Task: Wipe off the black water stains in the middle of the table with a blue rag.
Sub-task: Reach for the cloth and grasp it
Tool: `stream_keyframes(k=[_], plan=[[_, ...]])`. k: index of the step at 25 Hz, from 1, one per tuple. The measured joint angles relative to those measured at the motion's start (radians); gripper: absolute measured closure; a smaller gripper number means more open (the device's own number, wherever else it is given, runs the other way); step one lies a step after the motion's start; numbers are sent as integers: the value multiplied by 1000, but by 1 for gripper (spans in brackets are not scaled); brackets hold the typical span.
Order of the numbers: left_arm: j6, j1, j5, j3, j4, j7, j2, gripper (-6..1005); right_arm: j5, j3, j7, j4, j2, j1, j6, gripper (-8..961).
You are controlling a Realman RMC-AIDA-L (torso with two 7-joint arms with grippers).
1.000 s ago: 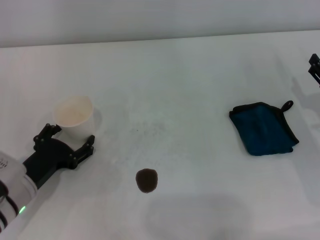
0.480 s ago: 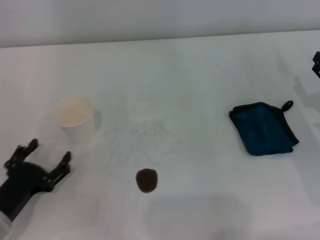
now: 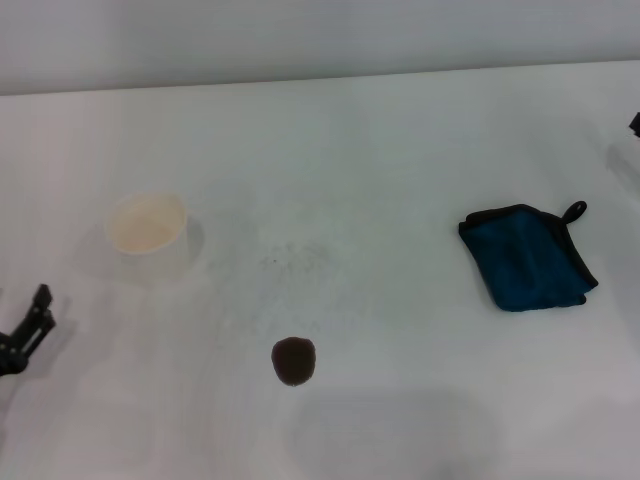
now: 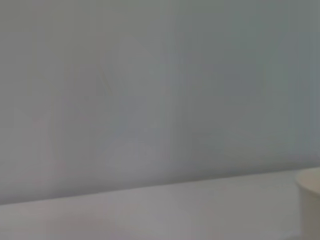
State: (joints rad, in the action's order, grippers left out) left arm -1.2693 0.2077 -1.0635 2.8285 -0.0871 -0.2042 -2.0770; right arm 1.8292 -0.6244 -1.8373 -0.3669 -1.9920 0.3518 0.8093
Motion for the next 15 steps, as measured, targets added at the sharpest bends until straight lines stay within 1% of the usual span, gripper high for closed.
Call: stream_keyframes(k=[1, 3, 4, 7, 9, 11, 15], plan=[[-4, 0, -8, 0, 4, 0, 0, 117, -60, -42, 128, -45, 11, -1, -26, 166], [-13, 2, -18, 0, 11, 0, 0, 117, -153, -78, 298, -94, 37, -2, -12, 167], [-19, 2, -25, 0, 13, 0, 0, 118, -186, -85, 363, -112, 50, -2, 9, 167], [-53, 2, -62, 0, 18, 0, 0, 119, -328, -88, 601, -190, 97, 1, 101, 168], [-84, 0, -87, 0, 27, 0, 0, 119, -445, -89, 754, -266, 120, 5, 167, 168], [-113, -4, -107, 0, 36, -1, 0, 118, -545, -89, 868, -355, 132, 8, 232, 168], [-147, -6, -135, 0, 41, -1, 3, 117, -776, -89, 1090, -564, 145, 23, 409, 169]])
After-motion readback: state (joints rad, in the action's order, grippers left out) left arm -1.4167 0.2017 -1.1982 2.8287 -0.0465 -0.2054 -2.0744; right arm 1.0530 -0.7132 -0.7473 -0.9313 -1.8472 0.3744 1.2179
